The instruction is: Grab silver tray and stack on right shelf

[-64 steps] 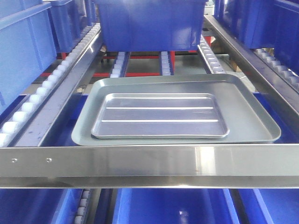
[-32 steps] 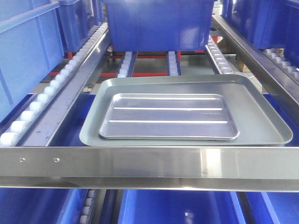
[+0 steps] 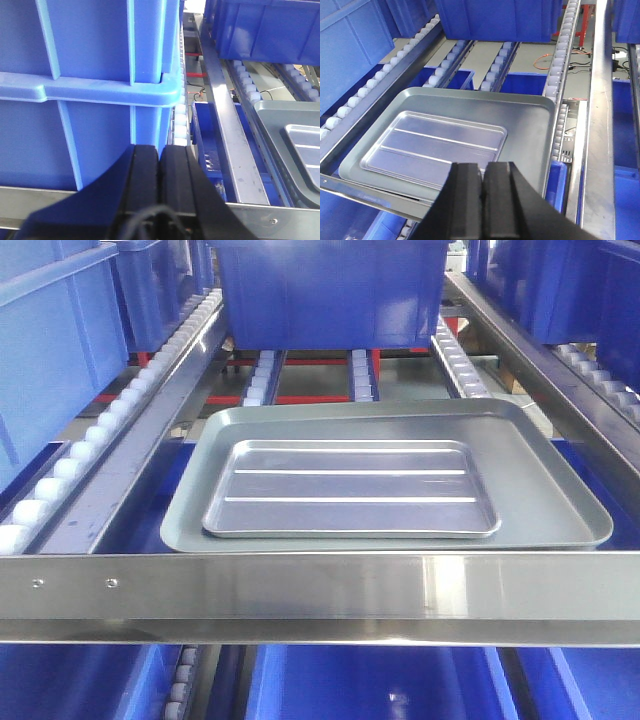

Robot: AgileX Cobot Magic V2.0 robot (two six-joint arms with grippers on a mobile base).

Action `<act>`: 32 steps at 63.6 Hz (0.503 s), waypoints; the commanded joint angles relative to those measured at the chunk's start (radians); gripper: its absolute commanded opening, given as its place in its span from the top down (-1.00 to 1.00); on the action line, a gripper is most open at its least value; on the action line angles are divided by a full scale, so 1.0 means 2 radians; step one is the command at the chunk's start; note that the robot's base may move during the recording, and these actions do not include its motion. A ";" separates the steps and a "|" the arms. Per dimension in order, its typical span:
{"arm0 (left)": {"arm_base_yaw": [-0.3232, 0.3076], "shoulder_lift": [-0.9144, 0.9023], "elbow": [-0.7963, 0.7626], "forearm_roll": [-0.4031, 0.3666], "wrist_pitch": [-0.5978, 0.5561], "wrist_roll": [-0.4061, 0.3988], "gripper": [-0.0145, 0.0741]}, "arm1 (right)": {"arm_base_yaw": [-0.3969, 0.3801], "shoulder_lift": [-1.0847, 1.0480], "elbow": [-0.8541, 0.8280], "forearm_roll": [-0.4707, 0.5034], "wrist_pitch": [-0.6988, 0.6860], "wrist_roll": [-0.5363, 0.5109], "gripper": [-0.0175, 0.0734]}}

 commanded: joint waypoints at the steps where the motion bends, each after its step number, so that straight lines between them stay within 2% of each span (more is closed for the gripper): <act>1: 0.001 -0.005 0.012 -0.005 -0.046 0.003 0.90 | -0.002 0.001 -0.015 -0.009 -0.039 -0.003 0.50; 32: 0.001 -0.005 0.012 -0.005 -0.046 0.003 0.90 | -0.003 0.001 -0.014 -0.009 -0.040 -0.005 0.50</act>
